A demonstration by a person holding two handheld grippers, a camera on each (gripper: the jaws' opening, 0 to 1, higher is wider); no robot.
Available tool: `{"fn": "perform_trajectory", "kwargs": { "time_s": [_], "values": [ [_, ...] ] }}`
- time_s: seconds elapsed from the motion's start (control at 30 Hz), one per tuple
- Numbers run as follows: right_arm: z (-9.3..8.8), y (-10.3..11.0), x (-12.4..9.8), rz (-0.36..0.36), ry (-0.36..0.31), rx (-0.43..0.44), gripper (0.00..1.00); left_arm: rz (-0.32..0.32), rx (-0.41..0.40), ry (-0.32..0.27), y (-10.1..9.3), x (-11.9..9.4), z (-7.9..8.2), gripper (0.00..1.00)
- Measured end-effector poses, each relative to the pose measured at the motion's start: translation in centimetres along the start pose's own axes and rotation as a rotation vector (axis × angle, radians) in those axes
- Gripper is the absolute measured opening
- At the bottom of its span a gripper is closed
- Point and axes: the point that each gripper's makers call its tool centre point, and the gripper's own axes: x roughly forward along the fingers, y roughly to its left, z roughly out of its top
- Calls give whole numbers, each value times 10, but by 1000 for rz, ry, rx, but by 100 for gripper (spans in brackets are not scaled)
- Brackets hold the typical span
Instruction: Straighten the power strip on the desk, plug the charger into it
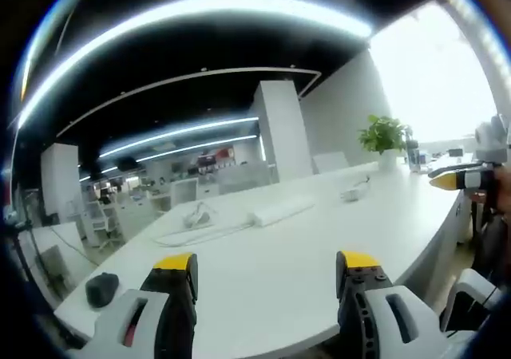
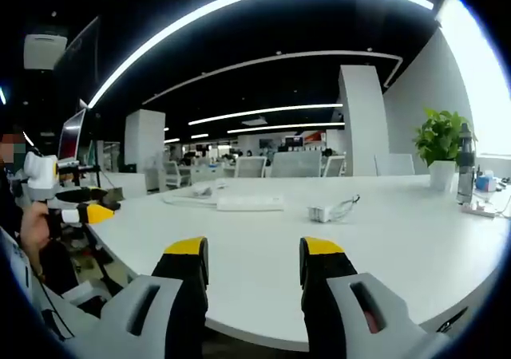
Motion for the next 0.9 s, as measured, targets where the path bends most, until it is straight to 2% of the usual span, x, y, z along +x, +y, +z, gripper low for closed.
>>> {"fn": "perform_trajectory", "kwargs": {
  "time_s": [0.33,0.57,0.83,0.9],
  "values": [
    [4,-1,-2,1,-14,-5,44,0,3,20,1,1,-5,72],
    [7,-8,-4,-20,-28,0,44,-10,-31,-19,1,2,2,66],
    [5,-3,0,-9,-18,-5,44,1,-45,-18,8,5,1,66],
    [3,-2,2,-6,-15,-4,44,-1,-26,-35,9,7,3,66]
  ]
}}
